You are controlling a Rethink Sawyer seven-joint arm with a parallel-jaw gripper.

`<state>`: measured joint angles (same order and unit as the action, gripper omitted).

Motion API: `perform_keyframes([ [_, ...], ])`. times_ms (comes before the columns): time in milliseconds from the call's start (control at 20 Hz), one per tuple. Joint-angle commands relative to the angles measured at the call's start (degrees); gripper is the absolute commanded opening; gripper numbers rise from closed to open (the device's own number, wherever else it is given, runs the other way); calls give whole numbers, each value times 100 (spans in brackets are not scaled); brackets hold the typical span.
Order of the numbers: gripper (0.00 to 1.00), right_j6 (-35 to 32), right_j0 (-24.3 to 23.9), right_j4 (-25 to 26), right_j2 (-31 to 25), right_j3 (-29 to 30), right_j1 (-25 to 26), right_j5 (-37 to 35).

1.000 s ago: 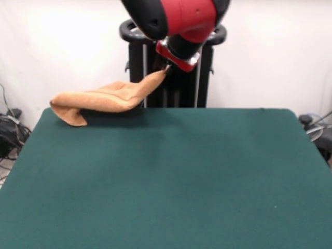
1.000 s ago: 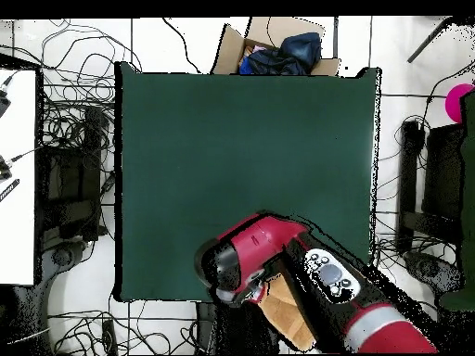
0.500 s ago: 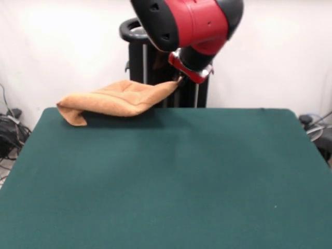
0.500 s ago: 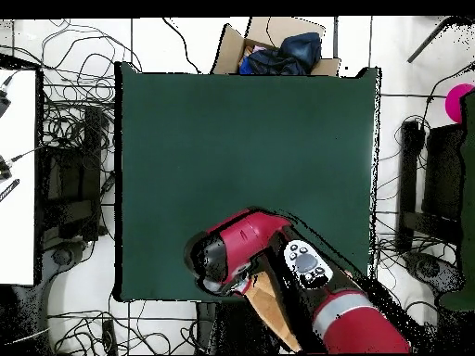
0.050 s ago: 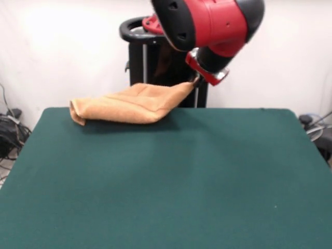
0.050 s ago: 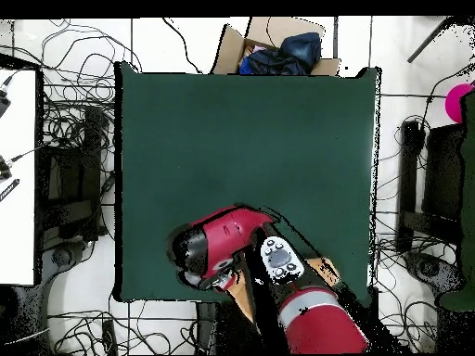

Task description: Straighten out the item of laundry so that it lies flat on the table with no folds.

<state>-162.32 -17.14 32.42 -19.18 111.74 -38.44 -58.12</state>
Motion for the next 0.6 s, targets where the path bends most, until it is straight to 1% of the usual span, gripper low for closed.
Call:
perform_keyframes([
  [50,0,-1793,428,-868,447,-638,-36,853],
  [150,0,-1792,500,-1024,547,-613,-59,1129],
  [400,0,-1812,711,-1463,731,-605,36,2200],
  [600,0,-1762,910,-1818,898,-573,68,2690],
])
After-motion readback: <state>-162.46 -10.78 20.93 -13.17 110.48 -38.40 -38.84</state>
